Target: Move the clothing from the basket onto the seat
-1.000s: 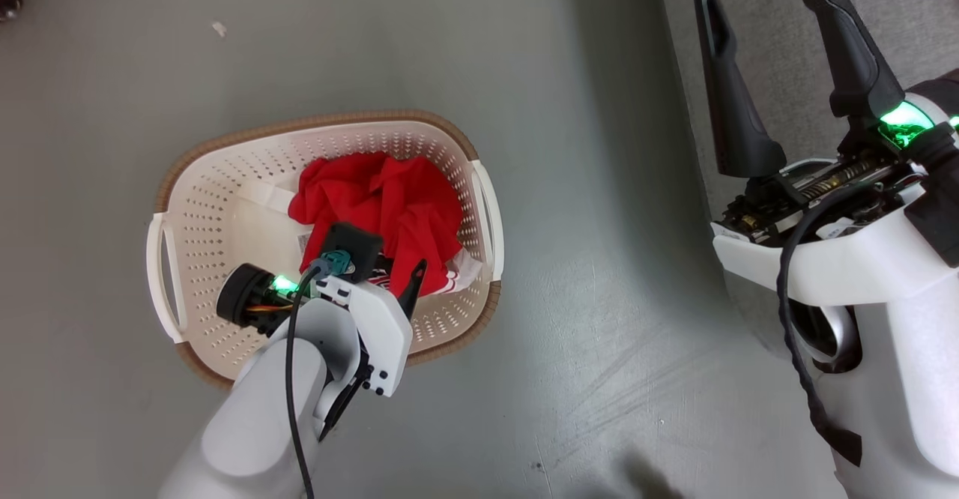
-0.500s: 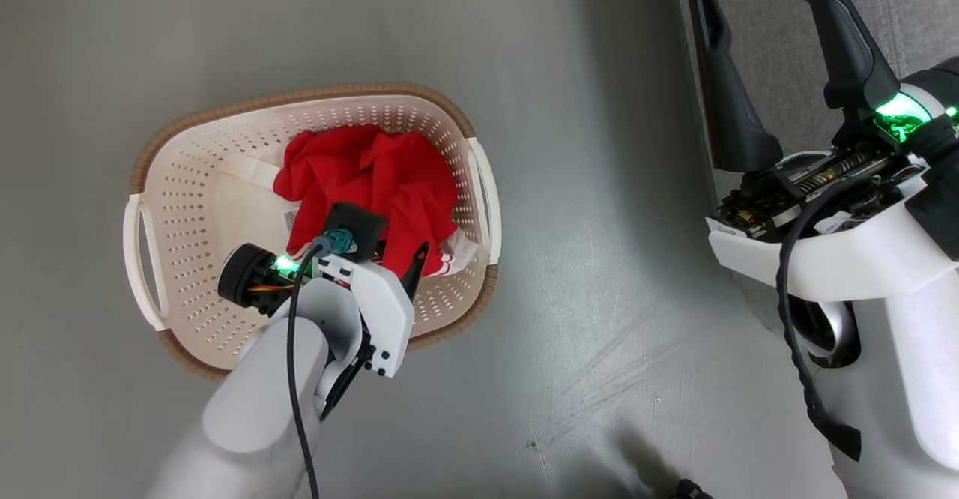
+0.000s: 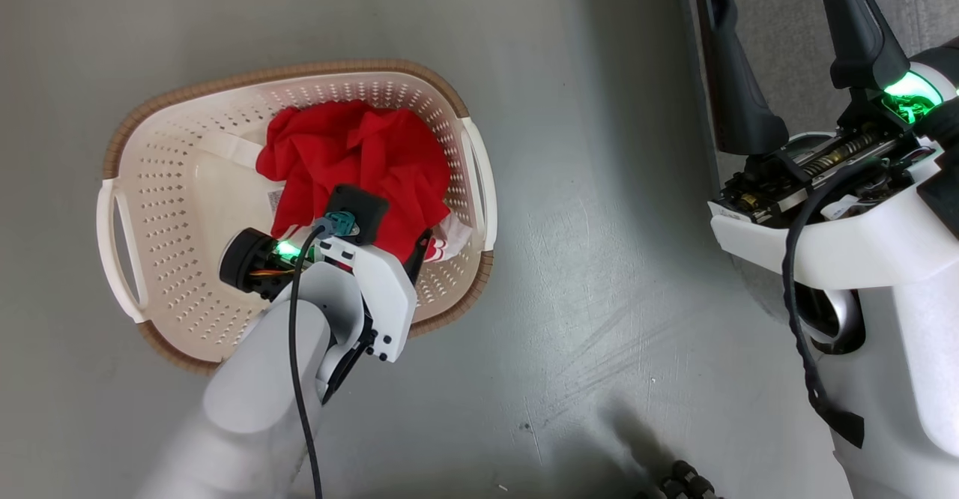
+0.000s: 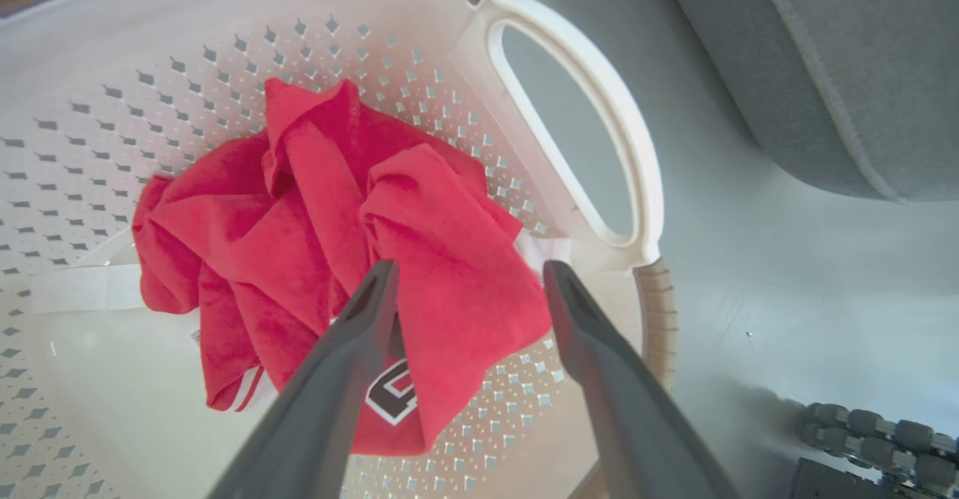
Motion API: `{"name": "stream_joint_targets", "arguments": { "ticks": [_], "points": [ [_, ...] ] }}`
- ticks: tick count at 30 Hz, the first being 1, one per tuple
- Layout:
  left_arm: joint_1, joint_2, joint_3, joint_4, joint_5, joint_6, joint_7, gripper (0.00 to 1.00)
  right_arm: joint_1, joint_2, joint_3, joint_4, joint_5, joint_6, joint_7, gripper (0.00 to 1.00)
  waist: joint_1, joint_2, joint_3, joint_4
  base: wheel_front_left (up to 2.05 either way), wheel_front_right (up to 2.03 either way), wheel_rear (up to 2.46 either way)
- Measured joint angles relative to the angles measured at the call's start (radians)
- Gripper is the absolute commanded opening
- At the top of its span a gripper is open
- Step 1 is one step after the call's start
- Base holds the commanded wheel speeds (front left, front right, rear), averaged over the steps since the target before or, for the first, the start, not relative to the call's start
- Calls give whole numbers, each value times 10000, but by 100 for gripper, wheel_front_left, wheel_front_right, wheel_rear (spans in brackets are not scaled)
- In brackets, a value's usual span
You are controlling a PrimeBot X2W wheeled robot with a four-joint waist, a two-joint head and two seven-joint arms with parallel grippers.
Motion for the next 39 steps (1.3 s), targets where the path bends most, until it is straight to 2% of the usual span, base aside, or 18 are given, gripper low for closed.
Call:
{"name": "stream_joint_targets", "arguments": {
  "ticks": [18,19,20,21,22,39],
  "points": [
    [-601,4,-109,704,102,188,71,100,-244,0,-33,-10,178,0,0,100,0,0,608,-118,0,0,0],
    [-645,0,-113,723,134,188,67,97,-244,0,-36,-10,178,0,0,100,0,0,632,-117,0,0,0],
    [-682,0,-125,755,136,190,59,45,-244,-2,-40,-10,178,0,0,100,0,0,653,-115,0,0,0],
    [-721,0,-140,784,140,188,58,29,-245,-2,-46,-10,178,-2,0,100,0,0,671,-111,0,0,0],
    [-721,0,-140,784,140,188,58,0,-245,-2,-46,-10,178,-2,0,100,0,0,671,-111,0,0,0],
    [-792,-12,-4,1034,-36,142,-648,0,-468,-4,-209,19,180,0,-2,100,0,0,554,10,0,0,0]
  ]
}}
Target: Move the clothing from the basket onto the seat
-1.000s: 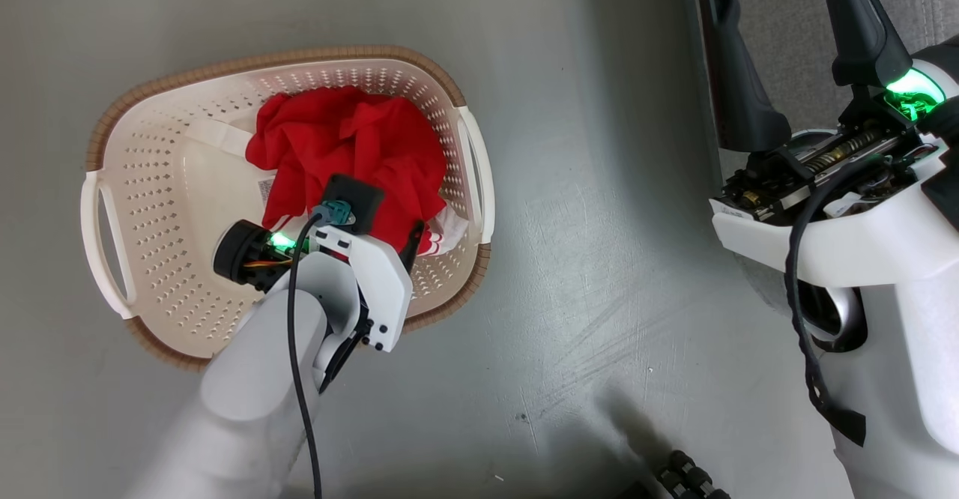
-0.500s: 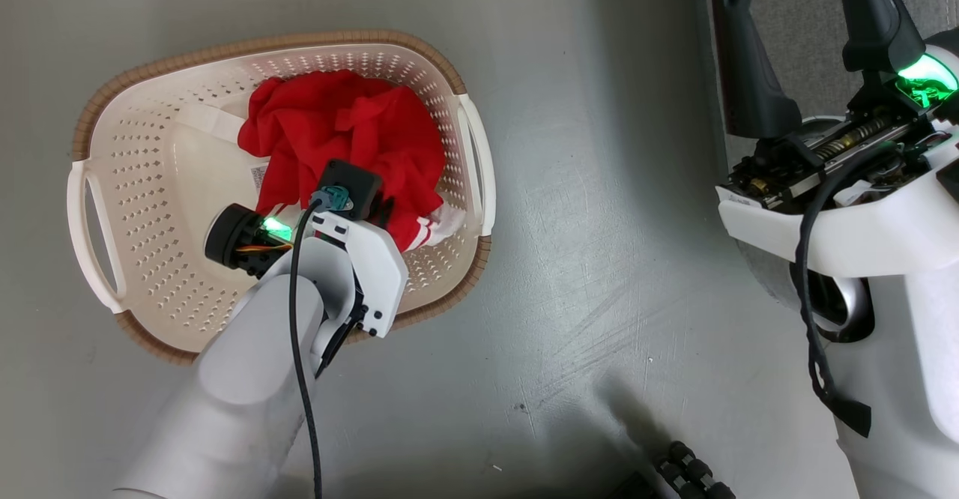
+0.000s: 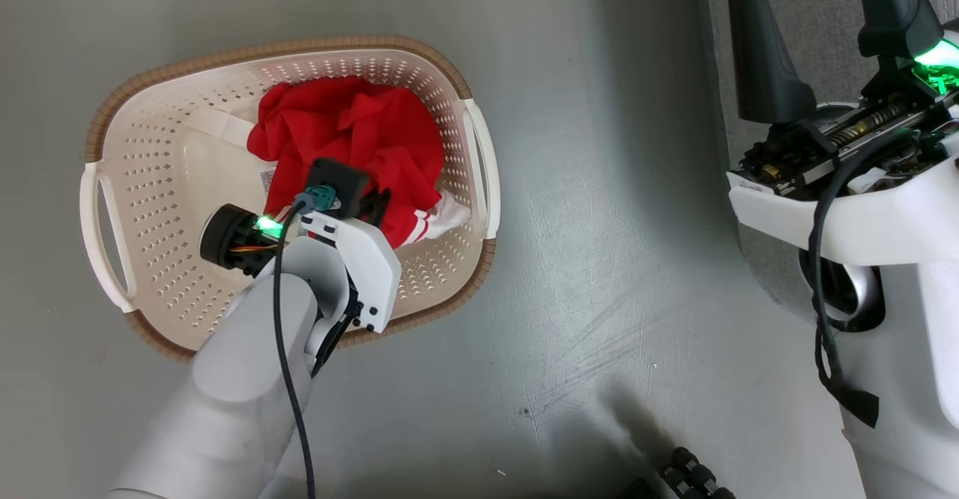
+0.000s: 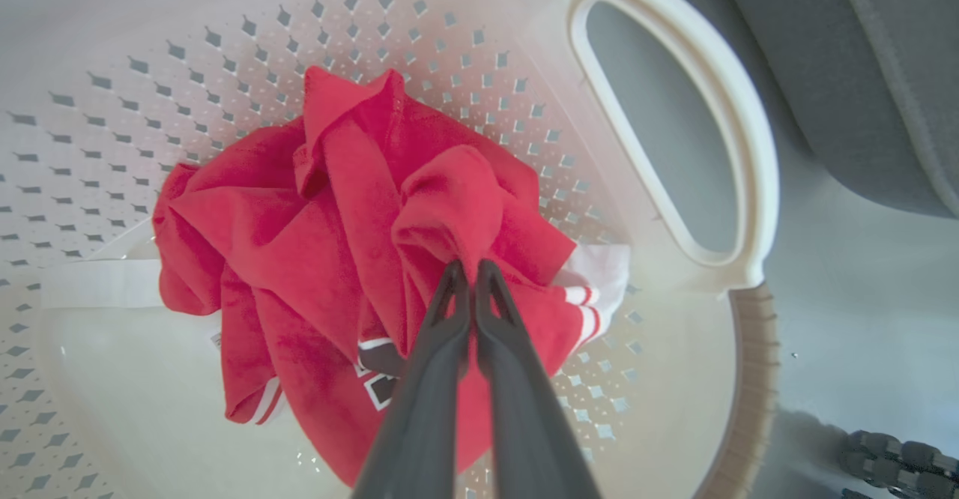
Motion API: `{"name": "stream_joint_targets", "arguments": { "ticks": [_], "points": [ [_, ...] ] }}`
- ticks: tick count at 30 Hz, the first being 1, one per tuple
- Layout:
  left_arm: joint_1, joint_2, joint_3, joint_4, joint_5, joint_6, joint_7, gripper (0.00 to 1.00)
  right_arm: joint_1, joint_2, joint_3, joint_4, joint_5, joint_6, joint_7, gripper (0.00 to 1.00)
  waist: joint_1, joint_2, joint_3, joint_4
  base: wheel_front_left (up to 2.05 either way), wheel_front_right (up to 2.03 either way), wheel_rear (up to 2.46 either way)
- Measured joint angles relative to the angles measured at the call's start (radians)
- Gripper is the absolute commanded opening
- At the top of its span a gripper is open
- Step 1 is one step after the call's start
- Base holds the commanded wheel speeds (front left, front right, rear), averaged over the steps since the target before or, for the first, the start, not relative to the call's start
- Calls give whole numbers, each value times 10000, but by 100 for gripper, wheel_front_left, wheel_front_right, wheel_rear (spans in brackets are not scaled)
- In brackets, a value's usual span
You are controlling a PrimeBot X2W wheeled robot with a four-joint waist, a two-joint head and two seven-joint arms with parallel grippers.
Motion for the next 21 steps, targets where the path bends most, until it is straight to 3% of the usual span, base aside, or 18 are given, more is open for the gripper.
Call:
{"name": "stream_joint_targets", "arguments": {
  "ticks": [21],
  "points": [
    [475,44,510,-658,-608,-341,-1279,0,-9,-21,-146,339,-33,0,0,100,0,0,-753,376,0,0,0]
  ]
}}
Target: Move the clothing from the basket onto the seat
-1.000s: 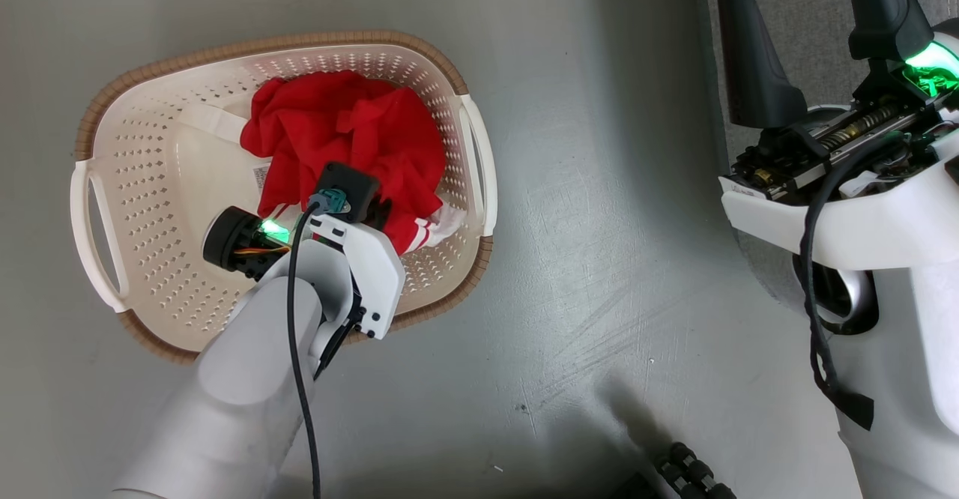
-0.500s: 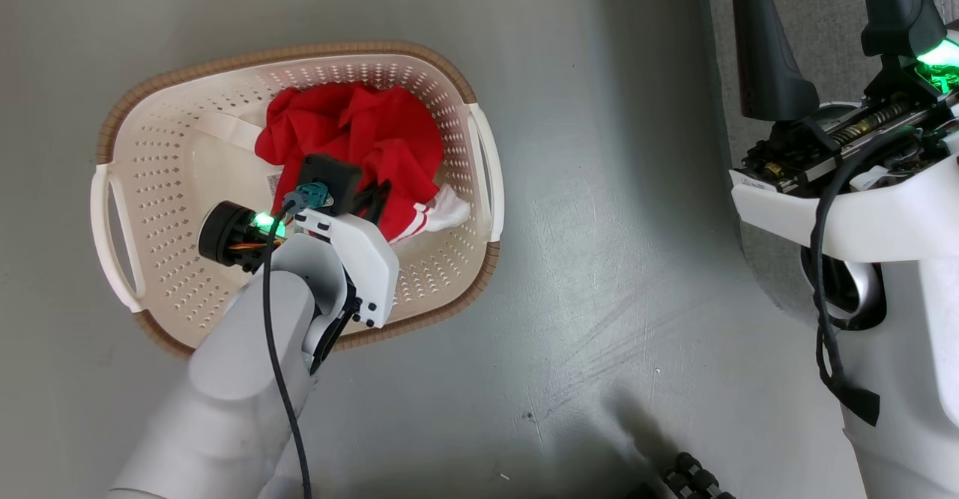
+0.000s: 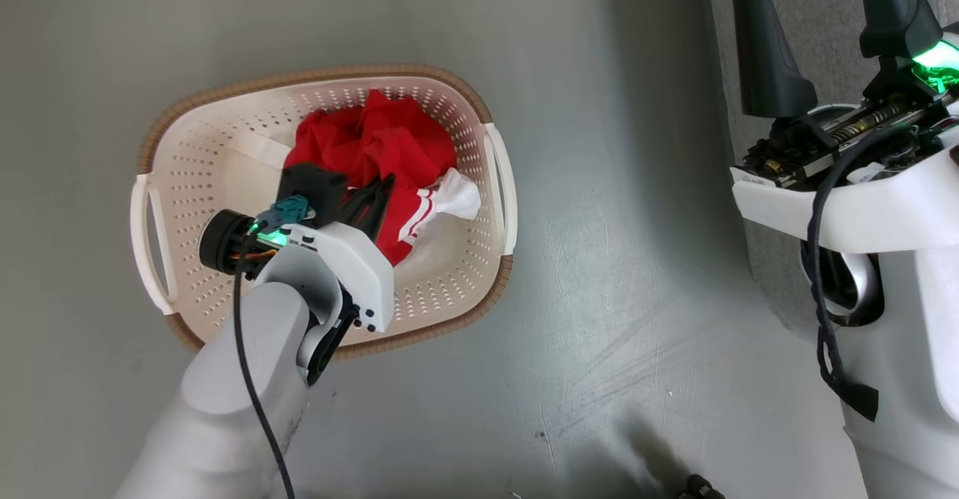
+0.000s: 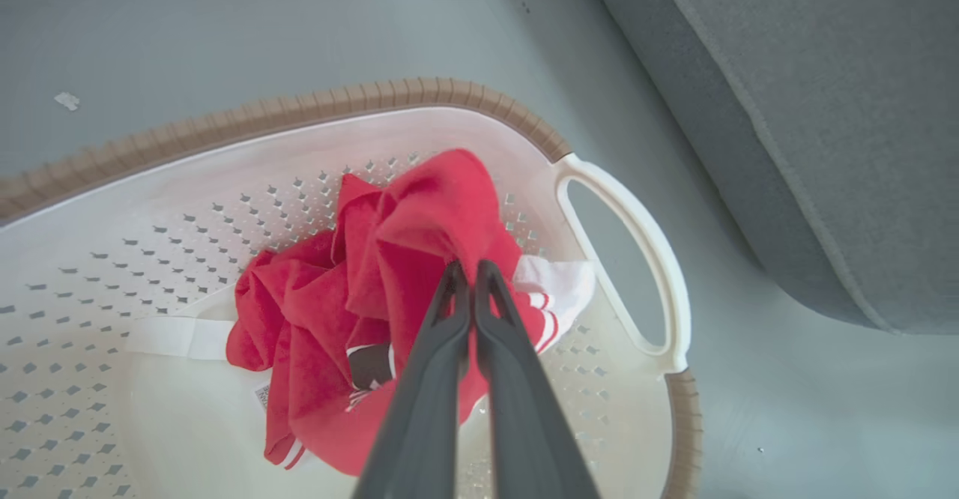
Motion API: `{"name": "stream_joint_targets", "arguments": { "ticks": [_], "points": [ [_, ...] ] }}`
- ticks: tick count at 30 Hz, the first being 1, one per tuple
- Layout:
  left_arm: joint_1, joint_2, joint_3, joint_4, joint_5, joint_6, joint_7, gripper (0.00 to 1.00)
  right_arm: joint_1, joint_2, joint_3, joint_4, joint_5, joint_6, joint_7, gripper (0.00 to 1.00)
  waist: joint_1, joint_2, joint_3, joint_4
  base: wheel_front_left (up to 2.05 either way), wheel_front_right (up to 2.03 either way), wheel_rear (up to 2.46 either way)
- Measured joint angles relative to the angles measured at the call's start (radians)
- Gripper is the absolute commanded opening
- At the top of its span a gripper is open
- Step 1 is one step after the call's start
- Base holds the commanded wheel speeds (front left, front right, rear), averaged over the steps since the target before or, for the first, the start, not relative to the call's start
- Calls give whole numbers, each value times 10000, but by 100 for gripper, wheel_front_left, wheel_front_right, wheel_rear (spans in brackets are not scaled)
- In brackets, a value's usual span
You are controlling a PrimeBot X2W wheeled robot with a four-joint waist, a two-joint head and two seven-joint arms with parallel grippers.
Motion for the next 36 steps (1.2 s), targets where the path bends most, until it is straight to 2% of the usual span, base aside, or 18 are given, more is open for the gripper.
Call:
{"name": "stream_joint_targets", "arguments": {
  "ticks": [12,21,36],
  "points": [
    [495,17,138,-529,-474,-236,-734,0,33,-15,-23,382,-102,0,0,100,0,0,-751,268,0,0,0],
    [942,61,226,-974,-585,-244,-1262,0,159,-31,-46,594,-199,-2,0,100,0,0,-1482,454,0,0,0],
    [1490,278,779,-1837,-989,-320,-1981,0,1130,-40,-36,1281,-353,0,0,100,0,0,-2843,810,0,0,0]
  ]
}}
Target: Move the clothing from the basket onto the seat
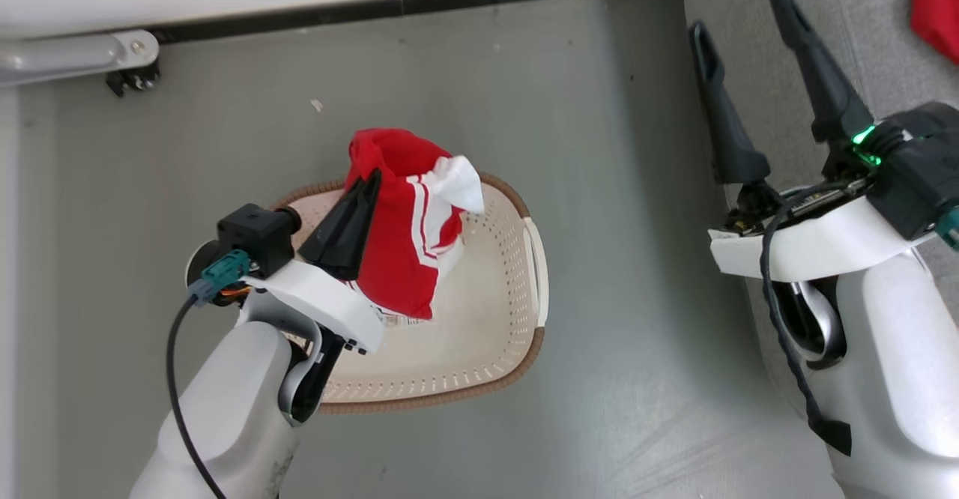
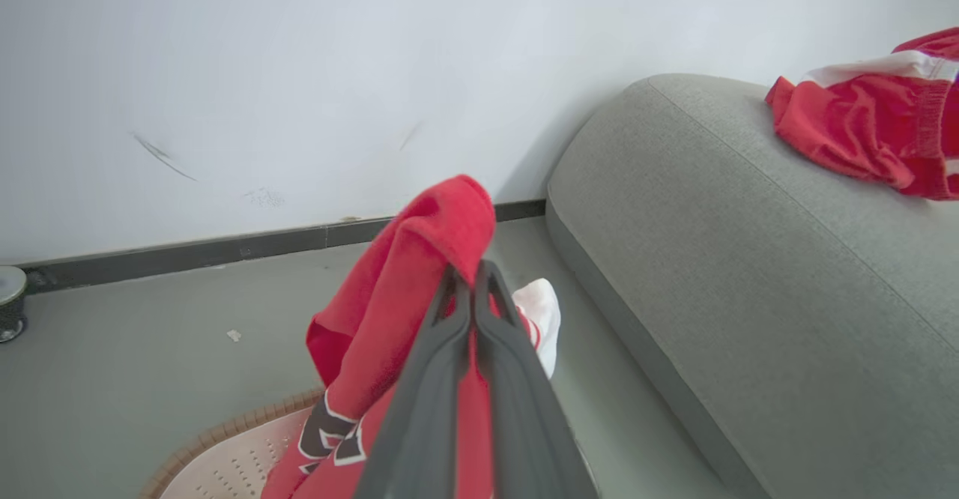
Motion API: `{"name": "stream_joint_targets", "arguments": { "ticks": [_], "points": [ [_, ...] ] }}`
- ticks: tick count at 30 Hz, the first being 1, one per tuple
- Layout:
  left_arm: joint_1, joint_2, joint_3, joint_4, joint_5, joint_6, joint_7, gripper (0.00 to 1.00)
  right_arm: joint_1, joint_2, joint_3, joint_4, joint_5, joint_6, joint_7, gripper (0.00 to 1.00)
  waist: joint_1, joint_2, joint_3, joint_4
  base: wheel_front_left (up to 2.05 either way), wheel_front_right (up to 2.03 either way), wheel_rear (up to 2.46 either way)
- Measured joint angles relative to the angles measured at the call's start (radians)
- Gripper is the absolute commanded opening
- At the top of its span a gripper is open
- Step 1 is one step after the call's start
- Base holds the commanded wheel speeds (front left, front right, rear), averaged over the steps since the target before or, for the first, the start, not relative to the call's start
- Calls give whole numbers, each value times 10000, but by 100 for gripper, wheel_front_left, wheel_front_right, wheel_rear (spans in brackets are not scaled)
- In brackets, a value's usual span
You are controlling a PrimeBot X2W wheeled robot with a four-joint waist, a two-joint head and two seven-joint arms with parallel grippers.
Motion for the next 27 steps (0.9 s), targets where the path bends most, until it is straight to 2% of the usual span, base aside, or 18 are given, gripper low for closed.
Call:
{"name": "stream_joint_targets", "arguments": {
  "ticks": [15,27],
  "points": [
    [156,249,270,-932,-84,2,-155,0,876,4,-58,522,173,-2,0,100,-1,0,-1296,188,0,0,0],
    [155,236,238,-1845,-52,2,-157,0,1573,12,182,1064,173,-2,0,100,0,0,-2313,192,0,0,0]
  ]
}}
